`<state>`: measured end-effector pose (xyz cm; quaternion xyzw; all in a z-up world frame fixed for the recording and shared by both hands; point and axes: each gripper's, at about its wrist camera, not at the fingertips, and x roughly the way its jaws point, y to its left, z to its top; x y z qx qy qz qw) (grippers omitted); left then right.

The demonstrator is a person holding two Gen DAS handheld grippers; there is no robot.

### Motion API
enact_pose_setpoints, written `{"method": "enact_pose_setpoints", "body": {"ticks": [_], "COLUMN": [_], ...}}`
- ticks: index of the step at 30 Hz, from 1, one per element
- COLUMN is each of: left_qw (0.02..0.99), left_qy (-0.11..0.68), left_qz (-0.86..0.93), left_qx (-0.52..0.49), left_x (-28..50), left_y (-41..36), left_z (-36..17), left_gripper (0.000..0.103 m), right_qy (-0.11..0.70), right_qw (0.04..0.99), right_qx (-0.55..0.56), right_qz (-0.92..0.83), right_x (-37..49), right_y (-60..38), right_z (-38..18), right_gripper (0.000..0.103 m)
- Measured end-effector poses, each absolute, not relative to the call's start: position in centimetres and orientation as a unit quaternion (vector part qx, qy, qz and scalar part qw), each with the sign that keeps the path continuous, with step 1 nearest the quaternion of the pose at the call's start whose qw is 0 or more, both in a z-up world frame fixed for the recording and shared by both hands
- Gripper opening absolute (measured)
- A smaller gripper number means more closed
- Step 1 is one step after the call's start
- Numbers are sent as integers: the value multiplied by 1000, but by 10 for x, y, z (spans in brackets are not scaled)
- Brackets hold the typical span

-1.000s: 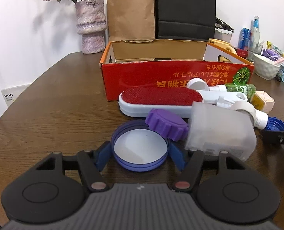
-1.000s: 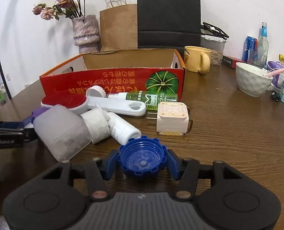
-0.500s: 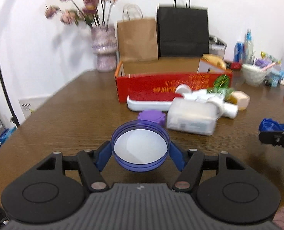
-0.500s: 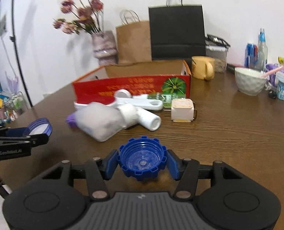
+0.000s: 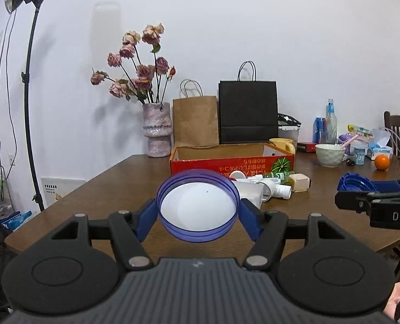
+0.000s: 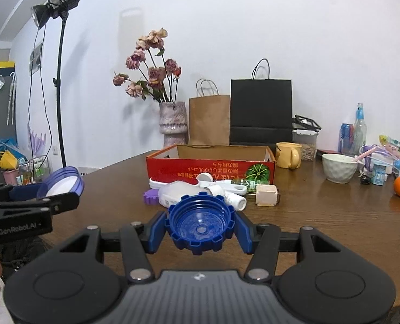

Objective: Organize rigid objects
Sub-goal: 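Lift and carry the lid and blue cap over the cardboard box with both tools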

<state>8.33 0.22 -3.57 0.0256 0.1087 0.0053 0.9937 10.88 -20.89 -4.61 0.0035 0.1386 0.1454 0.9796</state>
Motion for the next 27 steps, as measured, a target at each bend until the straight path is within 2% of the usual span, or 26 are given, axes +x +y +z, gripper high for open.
{"method": "enact_pose_setpoints", "body": {"ticks": [15,27], "left_qw": [997,997], "left_qy": [74,72], "left_qz": [12,28], "left_qx": [32,30], "left_x": [74,132], "left_y": [-1,2], "left_z": [-29,-12], "left_gripper": [67,67], "right_qy": [111,113], "right_qw": [984,985], "right_qx": [12,22], "right_qz": [138,132], "right_x": [105,167], "right_y": [-213,-226], "right_z": [-40,-24], "right_gripper": [54,54]}}
